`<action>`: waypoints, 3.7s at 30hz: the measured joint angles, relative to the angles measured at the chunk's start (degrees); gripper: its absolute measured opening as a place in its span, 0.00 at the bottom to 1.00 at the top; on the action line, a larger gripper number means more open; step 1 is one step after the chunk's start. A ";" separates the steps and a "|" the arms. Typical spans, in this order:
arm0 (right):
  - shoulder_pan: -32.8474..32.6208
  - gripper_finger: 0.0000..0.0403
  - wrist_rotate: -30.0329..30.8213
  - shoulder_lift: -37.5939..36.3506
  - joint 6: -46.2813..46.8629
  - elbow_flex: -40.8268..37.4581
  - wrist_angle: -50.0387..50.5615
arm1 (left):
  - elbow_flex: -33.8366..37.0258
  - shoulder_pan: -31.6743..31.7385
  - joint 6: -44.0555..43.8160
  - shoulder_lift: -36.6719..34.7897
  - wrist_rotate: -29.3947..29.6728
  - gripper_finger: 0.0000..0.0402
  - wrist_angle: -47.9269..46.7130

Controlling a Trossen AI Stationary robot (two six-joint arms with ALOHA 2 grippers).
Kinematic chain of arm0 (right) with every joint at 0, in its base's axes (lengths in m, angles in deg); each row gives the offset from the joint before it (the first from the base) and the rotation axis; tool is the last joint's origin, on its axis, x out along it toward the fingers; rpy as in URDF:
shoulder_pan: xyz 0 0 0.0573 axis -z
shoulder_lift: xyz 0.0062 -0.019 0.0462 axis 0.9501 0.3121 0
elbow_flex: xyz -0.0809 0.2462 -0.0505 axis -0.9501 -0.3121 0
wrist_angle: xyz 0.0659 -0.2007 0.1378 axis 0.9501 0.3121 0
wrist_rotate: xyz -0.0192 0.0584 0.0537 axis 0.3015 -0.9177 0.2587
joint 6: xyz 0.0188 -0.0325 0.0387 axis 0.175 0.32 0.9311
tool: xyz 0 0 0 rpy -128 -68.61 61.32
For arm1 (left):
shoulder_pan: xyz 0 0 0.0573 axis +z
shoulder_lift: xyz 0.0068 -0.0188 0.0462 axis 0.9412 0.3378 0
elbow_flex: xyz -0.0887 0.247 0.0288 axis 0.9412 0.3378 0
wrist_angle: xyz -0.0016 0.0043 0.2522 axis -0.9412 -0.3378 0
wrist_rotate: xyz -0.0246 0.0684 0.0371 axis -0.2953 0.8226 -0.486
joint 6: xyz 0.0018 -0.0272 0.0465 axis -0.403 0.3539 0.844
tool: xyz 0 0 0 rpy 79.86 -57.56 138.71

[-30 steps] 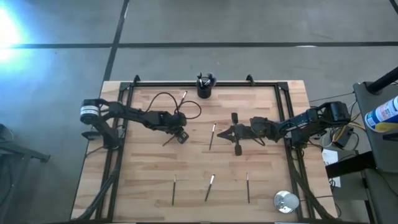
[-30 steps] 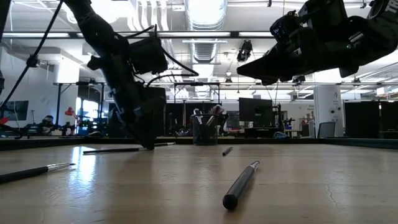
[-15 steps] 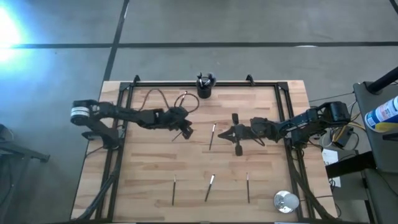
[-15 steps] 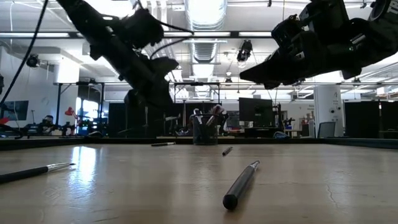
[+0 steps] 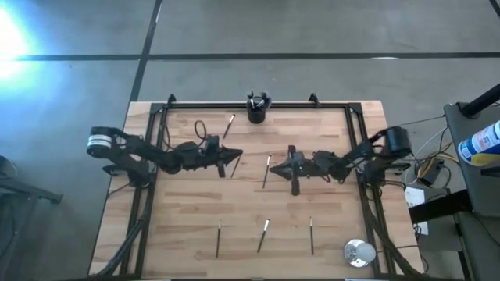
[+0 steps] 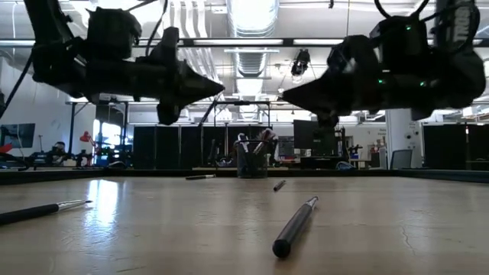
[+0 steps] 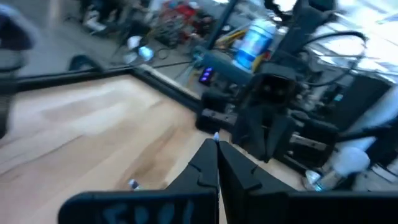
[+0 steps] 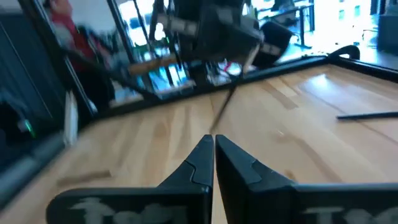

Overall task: Put items in baskets/containers
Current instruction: Put the black eyeshadow brush into the black pen holder, then put the black liner brush into the black pen holder

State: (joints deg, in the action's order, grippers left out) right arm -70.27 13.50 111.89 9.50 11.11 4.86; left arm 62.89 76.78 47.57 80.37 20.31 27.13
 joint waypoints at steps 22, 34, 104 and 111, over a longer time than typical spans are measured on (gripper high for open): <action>3.04 0.37 -0.10 5.14 5.61 14.33 -1.98 | -11.13 -0.13 12.39 6.18 -12.88 0.00 7.22; 2.97 0.11 -0.49 5.14 1.97 16.64 0.27 | -11.85 -0.11 13.70 6.29 -12.76 0.00 6.57; 31.81 0.03 -3.23 -3.27 -12.63 32.54 57.47 | 1.64 3.65 18.11 -9.60 -7.34 0.19 -7.47; 19.82 0.02 4.30 -14.85 -8.42 13.58 45.99 | 0.97 3.20 15.19 -9.60 -4.30 0.16 -14.65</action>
State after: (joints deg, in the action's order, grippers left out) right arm -50.45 17.80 97.04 1.08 24.69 50.85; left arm 63.86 79.98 62.76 70.77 16.01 12.48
